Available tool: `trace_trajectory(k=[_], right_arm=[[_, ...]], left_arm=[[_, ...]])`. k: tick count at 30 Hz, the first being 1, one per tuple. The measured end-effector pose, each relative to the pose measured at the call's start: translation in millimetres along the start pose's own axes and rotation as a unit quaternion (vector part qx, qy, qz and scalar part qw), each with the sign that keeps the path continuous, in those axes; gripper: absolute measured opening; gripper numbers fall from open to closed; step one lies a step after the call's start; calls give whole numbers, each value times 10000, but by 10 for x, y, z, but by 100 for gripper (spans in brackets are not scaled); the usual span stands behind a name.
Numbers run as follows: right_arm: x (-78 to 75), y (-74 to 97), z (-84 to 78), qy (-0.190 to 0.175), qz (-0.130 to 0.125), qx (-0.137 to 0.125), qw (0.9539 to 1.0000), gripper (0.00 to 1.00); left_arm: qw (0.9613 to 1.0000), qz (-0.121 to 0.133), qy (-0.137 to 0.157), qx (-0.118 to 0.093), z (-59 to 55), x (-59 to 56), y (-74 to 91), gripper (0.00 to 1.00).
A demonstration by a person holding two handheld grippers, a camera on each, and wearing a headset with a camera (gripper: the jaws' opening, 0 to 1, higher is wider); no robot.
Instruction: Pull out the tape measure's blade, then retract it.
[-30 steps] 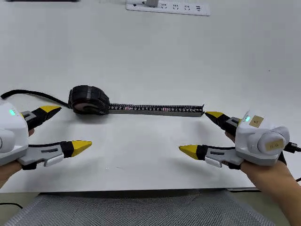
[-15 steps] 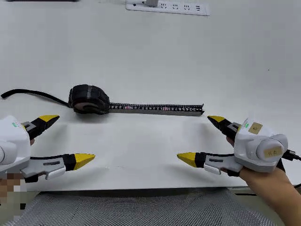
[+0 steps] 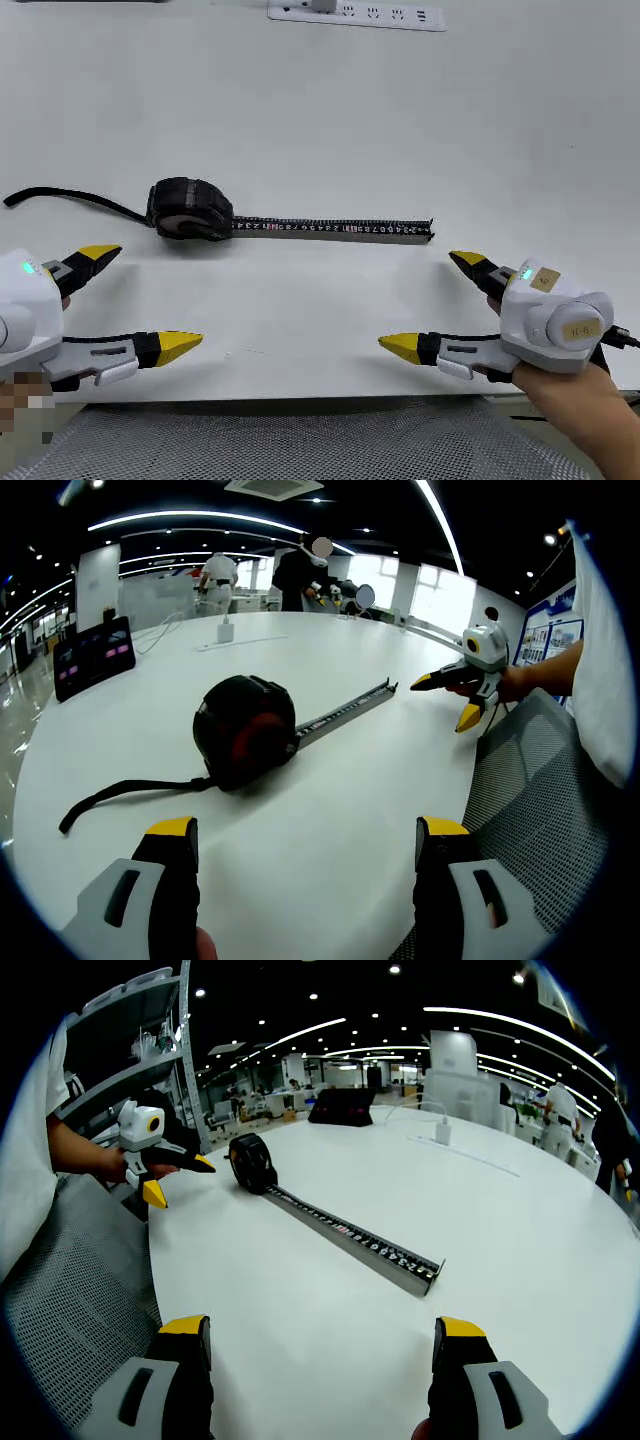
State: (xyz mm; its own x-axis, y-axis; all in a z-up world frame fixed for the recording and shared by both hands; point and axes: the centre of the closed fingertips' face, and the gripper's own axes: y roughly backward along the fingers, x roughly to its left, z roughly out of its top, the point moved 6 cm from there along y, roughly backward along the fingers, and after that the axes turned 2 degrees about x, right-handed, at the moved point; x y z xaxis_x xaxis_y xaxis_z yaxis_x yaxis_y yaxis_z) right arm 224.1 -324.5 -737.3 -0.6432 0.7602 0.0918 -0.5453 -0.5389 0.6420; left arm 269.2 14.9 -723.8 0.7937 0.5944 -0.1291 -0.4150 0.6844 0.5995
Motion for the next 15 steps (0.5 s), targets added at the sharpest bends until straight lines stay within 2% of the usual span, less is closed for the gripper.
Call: trace_trajectory(k=[15], right_arm=[[3,7,11,41,17,21,10000,90]], left_arm=[[10000,-13,35,2,5,5,25,86]])
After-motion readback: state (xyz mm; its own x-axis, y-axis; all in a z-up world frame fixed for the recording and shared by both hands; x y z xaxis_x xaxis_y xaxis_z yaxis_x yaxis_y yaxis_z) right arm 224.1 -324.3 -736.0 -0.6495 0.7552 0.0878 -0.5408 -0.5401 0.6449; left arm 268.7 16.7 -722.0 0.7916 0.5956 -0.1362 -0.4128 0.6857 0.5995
